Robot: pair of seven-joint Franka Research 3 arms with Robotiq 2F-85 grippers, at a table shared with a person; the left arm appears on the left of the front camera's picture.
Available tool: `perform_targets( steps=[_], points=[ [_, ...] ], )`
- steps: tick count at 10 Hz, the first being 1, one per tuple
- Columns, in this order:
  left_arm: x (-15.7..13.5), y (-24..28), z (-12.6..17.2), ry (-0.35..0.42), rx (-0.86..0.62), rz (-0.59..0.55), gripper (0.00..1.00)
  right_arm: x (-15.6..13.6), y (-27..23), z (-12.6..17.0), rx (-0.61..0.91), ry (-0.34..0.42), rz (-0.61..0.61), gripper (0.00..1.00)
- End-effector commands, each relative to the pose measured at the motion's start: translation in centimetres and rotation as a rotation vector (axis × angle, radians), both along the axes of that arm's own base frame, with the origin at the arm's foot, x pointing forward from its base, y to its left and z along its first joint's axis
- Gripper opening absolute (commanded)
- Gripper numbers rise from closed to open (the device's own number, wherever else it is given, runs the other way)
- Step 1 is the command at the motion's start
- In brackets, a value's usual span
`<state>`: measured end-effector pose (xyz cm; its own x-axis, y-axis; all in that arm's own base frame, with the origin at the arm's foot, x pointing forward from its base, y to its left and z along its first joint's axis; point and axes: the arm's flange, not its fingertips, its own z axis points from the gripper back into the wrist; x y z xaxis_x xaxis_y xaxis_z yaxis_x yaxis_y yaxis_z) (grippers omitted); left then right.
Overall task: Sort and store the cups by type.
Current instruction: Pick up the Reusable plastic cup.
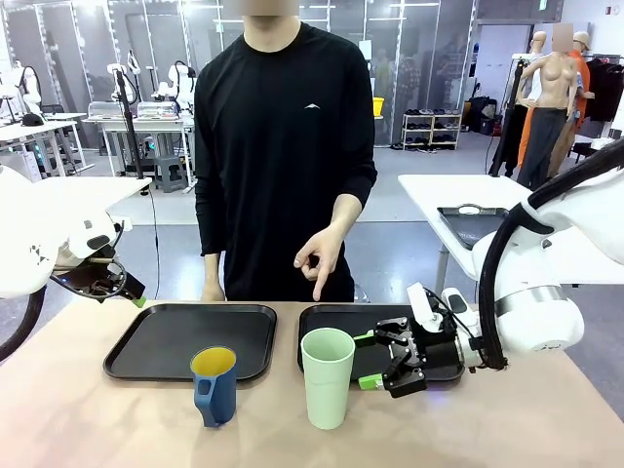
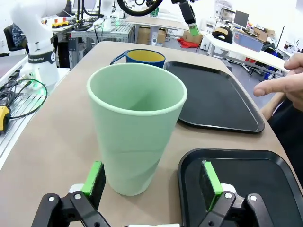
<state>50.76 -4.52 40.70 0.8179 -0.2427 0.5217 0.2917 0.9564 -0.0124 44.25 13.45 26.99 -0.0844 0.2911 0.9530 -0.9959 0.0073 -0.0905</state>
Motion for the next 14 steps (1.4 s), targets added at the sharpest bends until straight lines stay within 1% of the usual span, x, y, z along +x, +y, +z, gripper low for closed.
perform_targets(
  steps=[1, 2, 3, 4, 6, 11, 14],
  points=[
    [0.1, 0.0, 0.1, -0.003, 0.000, 0.001, 1.00, -0.2, 0.0, -0.1, -0.006, -0.006, 0.008, 1.00],
    [0.1, 0.0, 0.1, -0.003, 0.000, 0.001, 1.00, 0.0, 0.0, 0.0, 0.000, 0.000, 0.000, 1.00],
    [0.1, 0.0, 0.1, -0.003, 0.000, 0.001, 1.00, 0.3, 0.0, -0.1, 0.002, 0.029, 0.029, 1.00],
    [0.1, 0.0, 0.1, -0.003, 0.000, 0.001, 1.00, 0.5, 0.1, -0.2, 0.018, 0.039, 0.039, 1.00],
    [0.1, 0.0, 0.1, -0.003, 0.000, 0.001, 1.00, 0.9, 0.7, -0.4, 0.034, 0.043, 0.066, 1.00],
    [0.1, 0.0, 0.1, -0.003, 0.000, 0.001, 1.00, 2.0, 1.8, -1.7, 0.077, 0.070, 0.080, 1.00],
    [0.1, 0.0, 0.1, -0.003, 0.000, 0.001, 1.00, 2.7, 2.5, -2.1, 0.091, 0.085, 0.127, 1.00]
  ],
)
